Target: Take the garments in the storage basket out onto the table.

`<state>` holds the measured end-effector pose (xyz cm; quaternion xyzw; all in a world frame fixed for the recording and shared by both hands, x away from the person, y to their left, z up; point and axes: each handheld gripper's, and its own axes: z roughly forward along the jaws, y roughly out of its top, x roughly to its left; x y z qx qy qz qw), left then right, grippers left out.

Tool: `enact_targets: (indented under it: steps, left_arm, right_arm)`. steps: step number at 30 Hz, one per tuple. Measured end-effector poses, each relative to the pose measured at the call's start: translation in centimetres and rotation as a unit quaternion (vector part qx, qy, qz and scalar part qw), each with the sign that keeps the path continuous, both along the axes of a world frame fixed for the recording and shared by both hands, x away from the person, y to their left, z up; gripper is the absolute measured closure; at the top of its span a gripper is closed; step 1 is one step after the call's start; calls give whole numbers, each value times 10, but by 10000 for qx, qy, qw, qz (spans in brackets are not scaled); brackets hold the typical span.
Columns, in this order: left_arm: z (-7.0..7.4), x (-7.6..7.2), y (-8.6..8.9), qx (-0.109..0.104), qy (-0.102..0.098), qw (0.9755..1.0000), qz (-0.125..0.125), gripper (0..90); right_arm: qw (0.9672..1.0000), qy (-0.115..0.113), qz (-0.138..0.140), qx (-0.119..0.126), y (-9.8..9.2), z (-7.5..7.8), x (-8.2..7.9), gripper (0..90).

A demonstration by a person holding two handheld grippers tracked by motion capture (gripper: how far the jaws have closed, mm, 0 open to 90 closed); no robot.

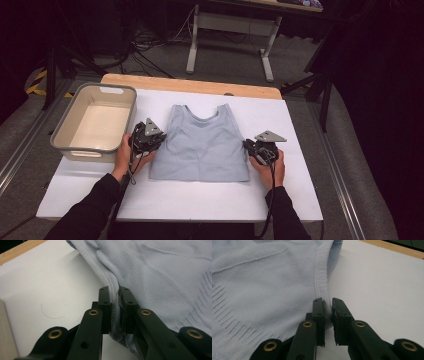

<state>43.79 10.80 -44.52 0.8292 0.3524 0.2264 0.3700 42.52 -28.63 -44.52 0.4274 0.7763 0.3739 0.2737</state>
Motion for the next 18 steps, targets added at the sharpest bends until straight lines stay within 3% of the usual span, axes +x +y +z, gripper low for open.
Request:
enact_targets:
  steps: [2, 3, 4, 5, 13, 18]
  left_arm:
    - [-5, 1, -1, 142, 161, 9998, 2, 813]
    - [-5, 1, -1, 142, 161, 9998, 2, 811]
    - [-11, 1, -5, 349, 151, 9993, 7, 809]
    - [-14, 1, -6, 365, 194, 9991, 20, 808]
    - [-13, 0, -4, 346, 133, 9993, 36, 794]
    - [-6, -4, -2, 189, -161, 9996, 101, 753]
  right_arm:
    - [10000, 16, -28, -22, 1, -1, 1, 778]
    - [10000, 16, -28, -22, 1, -1, 1, 778]
    - [9999, 32, -47, -110, 3, -4, 1, 770]
    - [9999, 41, -46, -152, 3, -5, 1, 766]
    - [9996, 47, -137, -254, 5, -9, 1, 710]
    - [9996, -231, -169, -78, 3, -3, -4, 697]
